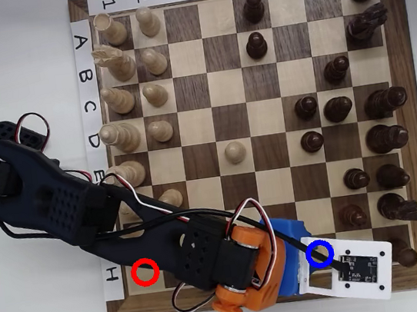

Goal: Move the piece to destination

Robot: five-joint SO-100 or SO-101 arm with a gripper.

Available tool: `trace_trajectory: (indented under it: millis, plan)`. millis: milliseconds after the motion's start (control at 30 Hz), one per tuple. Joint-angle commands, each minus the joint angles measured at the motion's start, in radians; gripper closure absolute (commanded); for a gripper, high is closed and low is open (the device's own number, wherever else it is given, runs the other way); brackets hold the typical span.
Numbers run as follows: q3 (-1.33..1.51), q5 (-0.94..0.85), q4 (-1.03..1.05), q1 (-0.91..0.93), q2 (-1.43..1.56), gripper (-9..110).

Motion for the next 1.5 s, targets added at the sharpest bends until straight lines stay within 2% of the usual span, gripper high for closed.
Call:
trace_trajectory:
  millis: [0,500,1100,1467]
  plan:
    - [-0.141,-0.031,0.075,0.005,0.342,101]
    - [-0.051,-0.057,0.141,0.012,0.4,101]
    - [0.034,-0.091,0.074,0.005,0.331,100]
    - [0.025,-0.095,0.048,-0.006,0.321,92]
